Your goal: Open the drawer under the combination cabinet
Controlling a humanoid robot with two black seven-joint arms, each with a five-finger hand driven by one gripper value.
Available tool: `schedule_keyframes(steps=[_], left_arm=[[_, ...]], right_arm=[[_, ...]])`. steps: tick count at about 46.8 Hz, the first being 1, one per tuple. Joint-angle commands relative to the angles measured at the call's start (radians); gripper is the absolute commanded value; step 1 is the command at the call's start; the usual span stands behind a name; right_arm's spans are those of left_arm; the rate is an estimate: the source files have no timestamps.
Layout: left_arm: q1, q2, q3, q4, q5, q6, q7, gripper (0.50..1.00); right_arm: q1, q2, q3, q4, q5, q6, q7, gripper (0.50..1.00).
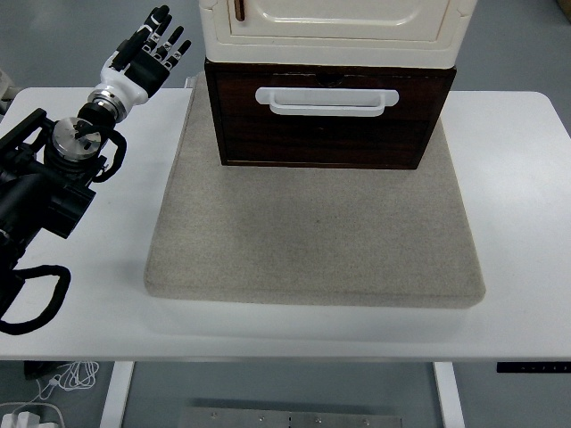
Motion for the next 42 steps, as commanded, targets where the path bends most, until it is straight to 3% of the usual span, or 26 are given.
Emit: schedule_keyframes(steps=[1, 12, 21, 35, 42], left_arm=[[0.000, 0.000, -0.002, 0.001, -0.004, -0.001, 0.000, 1.000], [0.000, -0.002, -0.002, -0.001, -0.005, -0.009, 0.000, 1.000], [-0.005, 0.006, -0.002, 0.001, -0.005, -0.058, 0.000, 1.000], [0.005, 0.011, 0.000, 0.020, 0.001, -0.064, -0.002, 1.000], [0.006, 0.011, 0.000, 0.014, 0.005, -0.110, -0.002, 1.000]], right_arm=[[0.000, 0.000, 0.000, 0.000, 0.000, 0.000, 0.000, 0.928], [0.000, 0.000, 0.000, 0.000, 0.000, 0.000, 0.000, 0.928], [0.000, 0.000, 0.000, 0.000, 0.000, 0.000, 0.000, 0.928], [0.000, 0.000, 0.000, 0.000, 0.000, 0.000, 0.000, 0.928], [0.000, 0.000, 0.000, 0.000, 0.000, 0.000, 0.000, 0.928]])
